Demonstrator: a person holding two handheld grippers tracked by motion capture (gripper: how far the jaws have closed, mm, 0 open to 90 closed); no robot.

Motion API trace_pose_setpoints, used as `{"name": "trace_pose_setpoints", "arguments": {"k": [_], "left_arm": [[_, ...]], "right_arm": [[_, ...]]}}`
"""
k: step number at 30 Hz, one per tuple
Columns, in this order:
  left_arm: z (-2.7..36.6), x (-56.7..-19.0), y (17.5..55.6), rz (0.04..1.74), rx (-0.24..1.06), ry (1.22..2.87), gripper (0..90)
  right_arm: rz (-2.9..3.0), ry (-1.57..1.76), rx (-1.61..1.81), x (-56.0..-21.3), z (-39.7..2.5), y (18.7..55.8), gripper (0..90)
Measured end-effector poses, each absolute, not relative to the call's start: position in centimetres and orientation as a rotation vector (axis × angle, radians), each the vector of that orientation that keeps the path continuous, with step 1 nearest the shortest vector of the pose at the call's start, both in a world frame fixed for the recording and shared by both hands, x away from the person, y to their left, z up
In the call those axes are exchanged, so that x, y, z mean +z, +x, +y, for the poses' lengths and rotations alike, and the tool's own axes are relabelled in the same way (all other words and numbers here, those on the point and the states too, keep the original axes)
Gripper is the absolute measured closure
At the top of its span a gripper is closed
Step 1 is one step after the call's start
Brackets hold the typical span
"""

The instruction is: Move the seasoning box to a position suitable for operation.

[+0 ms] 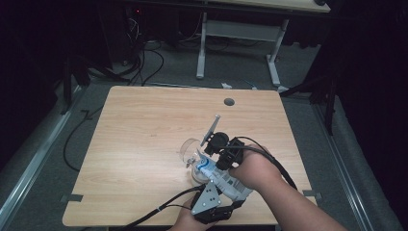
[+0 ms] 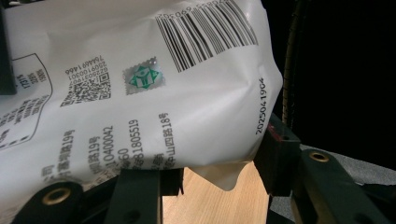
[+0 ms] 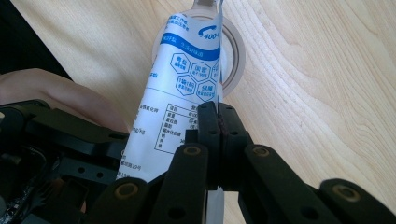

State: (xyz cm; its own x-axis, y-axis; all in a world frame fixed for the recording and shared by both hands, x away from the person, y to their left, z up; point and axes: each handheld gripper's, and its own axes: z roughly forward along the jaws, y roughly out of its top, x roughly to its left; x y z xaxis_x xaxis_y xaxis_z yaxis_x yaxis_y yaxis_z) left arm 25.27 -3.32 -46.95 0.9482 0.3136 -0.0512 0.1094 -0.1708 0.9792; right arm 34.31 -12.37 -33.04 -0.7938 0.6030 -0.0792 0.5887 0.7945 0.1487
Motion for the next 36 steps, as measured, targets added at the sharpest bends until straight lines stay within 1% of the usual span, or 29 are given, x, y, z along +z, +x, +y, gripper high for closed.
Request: {"name": "trace_pose_setpoints", "arguments": {"k": [36], "left_arm": [[-3.16,-46.88,25.22,0.328,0.176,1.729,57.5]], "right_arm": [[2.873,0.934,0.167,-33.30,-11.96,34.52,90.0]]}}
